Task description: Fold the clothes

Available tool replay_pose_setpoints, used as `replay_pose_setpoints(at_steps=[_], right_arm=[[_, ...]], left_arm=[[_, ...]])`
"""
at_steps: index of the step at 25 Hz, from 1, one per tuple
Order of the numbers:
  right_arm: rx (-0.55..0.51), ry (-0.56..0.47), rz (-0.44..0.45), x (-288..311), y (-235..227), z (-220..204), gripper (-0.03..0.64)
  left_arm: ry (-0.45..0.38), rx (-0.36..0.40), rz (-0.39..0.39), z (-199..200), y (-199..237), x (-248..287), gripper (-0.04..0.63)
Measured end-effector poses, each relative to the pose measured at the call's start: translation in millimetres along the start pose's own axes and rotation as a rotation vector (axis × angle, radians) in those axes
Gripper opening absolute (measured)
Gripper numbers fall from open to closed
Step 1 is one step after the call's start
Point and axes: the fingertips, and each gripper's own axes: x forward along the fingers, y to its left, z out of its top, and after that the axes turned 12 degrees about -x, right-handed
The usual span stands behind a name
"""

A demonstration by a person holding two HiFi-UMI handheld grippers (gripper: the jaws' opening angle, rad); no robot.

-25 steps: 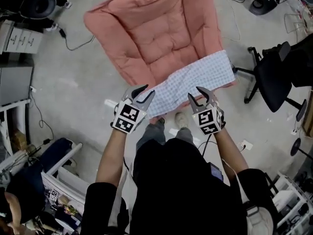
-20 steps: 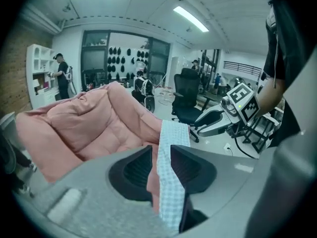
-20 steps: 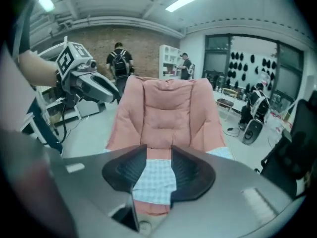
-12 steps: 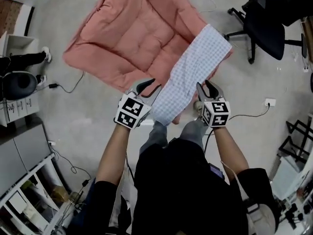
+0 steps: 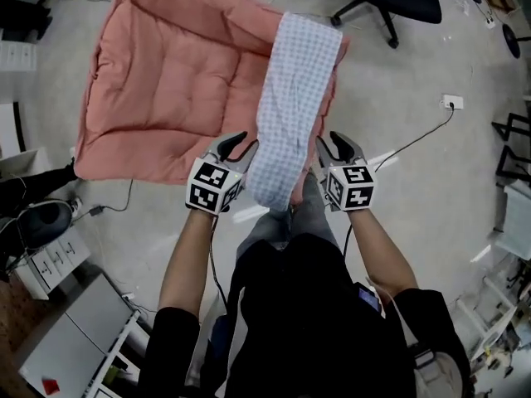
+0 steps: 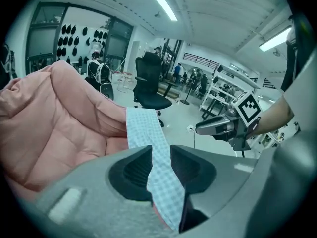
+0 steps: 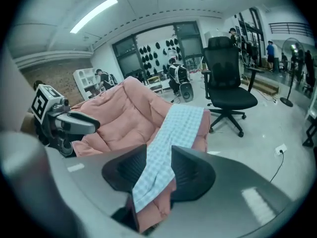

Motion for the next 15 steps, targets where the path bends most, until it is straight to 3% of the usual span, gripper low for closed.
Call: replay_pose_setpoints(at_steps=[9, 15], right_arm=[[0.159, 0.028, -0.009, 61.2, -44.5, -40.6, 0.163], [0.254, 0.02, -0.024, 110.3, -55.1, -63.2, 0.206]], left_arm=[[0.077, 0.004, 0.014, -6.5, 46.2, 87.5, 0.126], [0.122, -0.041, 0.031, -28.0, 90.2, 148.6, 0.166]])
